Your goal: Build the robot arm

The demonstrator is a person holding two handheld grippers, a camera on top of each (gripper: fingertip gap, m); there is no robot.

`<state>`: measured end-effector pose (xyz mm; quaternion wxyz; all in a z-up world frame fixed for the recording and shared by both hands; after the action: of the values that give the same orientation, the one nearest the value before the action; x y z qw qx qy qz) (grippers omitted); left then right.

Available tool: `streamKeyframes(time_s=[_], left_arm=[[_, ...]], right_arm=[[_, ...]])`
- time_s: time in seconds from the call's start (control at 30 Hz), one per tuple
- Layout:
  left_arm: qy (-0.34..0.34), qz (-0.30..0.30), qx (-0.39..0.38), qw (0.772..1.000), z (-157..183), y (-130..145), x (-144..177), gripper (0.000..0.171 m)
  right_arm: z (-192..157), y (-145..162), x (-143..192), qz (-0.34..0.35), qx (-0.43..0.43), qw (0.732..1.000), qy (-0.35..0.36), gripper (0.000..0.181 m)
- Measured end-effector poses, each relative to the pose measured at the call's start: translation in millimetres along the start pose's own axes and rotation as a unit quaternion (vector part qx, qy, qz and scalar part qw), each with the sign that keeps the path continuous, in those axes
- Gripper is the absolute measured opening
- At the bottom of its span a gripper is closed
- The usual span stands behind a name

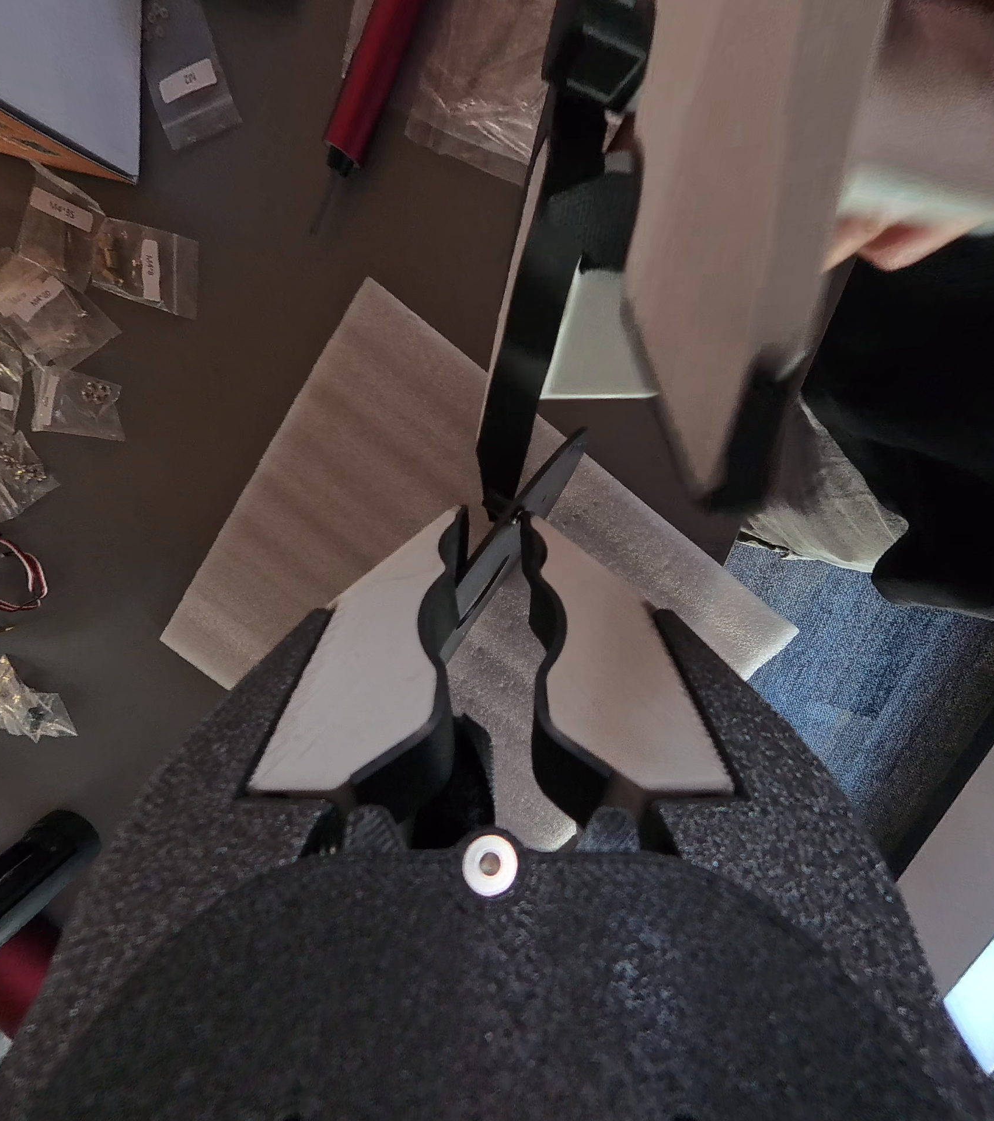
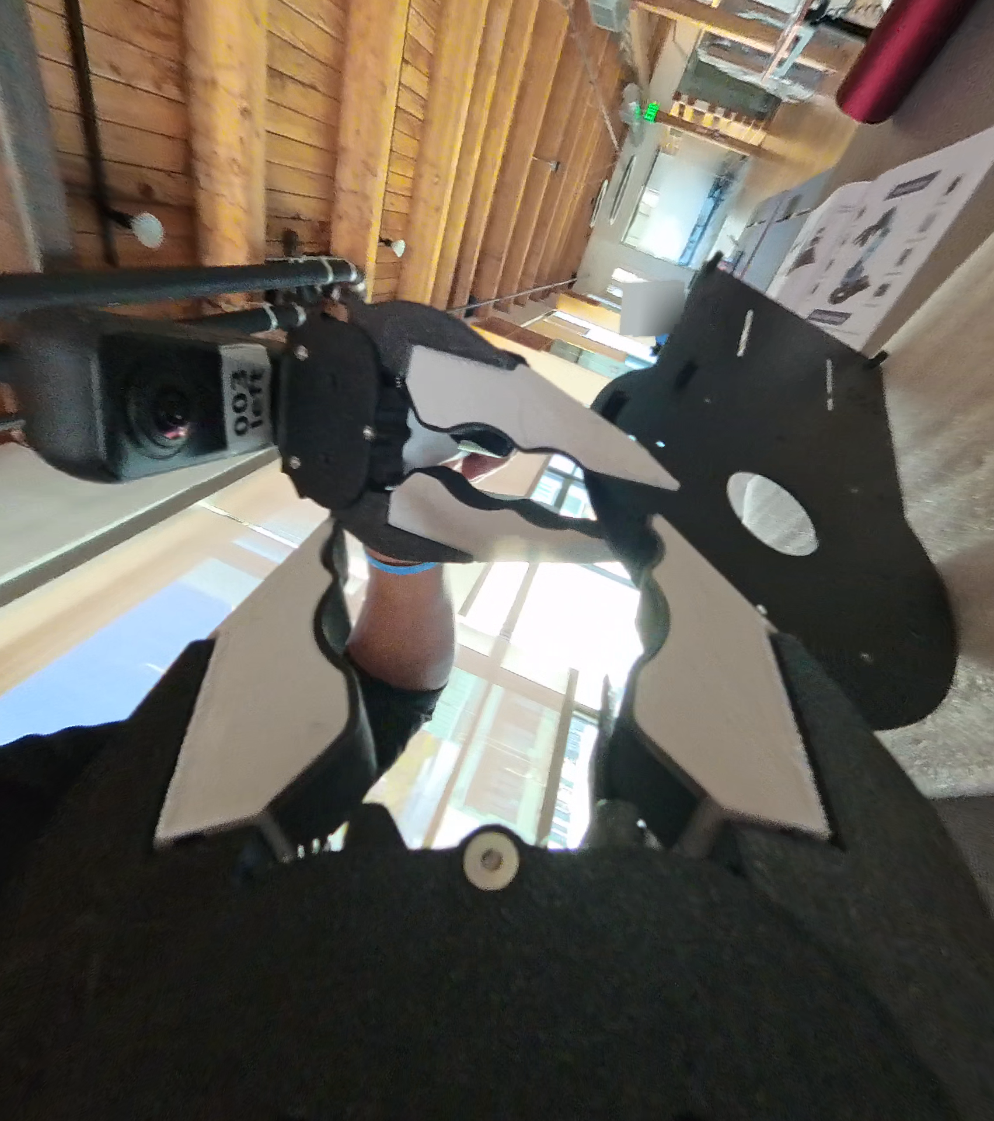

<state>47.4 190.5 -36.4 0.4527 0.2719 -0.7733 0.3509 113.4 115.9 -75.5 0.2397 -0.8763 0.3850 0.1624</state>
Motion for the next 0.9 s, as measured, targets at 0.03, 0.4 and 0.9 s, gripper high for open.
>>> streamKeyframes(time_s=[0.03, 0.4, 0.9], left_arm=[[-0.001, 0.002, -0.001, 1.000, 0, 0, 0, 0.017], [-0.003, 0.004, 0.001, 1.000, 1, 1, 1, 0.017], [-0.012, 0.025, 0.004, 1.000, 3, 3, 2, 0.016]], right_arm=[[-2, 0, 1, -0.002, -0.004, 1.000, -0.002, 0.099], [5, -2, -2, -0.009, -0.007, 1.000, -0.005, 0.089], [-2, 2, 3, -0.013, 0.006, 1.000, 0.005, 0.091]])
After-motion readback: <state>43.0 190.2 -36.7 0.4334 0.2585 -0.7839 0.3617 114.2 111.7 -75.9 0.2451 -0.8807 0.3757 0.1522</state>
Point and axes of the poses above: each gripper's, where its closed fingertips meet, x back along the fingers, y out of its underside, z = x × y across the jaws, the point moved 8 cm from there along x, back along the fingers, and after that the axes turned 13 degrees about -y, right-handed, at the moved point
